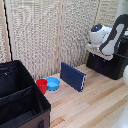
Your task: Please move the gripper into proximity with the fryer handle. Once close enough, gingerly grasp the handle and gently tug the fryer basket open in your direction.
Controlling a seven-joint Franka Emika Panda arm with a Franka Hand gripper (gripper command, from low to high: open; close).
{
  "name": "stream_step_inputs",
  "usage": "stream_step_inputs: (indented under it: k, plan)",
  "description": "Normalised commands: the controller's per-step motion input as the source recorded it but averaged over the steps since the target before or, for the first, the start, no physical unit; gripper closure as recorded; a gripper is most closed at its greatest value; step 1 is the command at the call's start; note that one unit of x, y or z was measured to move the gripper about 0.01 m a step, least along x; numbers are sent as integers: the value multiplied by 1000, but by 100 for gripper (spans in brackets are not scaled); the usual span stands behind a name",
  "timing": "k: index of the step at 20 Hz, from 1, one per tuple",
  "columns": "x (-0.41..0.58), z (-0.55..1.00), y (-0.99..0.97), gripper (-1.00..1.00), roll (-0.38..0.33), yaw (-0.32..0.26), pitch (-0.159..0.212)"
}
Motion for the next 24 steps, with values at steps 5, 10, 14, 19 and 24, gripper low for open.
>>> stream_step_inputs:
  k: [5, 10, 14, 19, 24]
  plan:
    - [-9, -1, 0, 100, 3, -27, 6]
    - [0, 89, 0, 100, 75, -77, 47]
    - [-8, 210, 9, 100, 111, -64, 57]
    - [-26, 317, 136, 100, 157, -74, 74]
    - [-103, 267, 285, 100, 273, -117, 58]
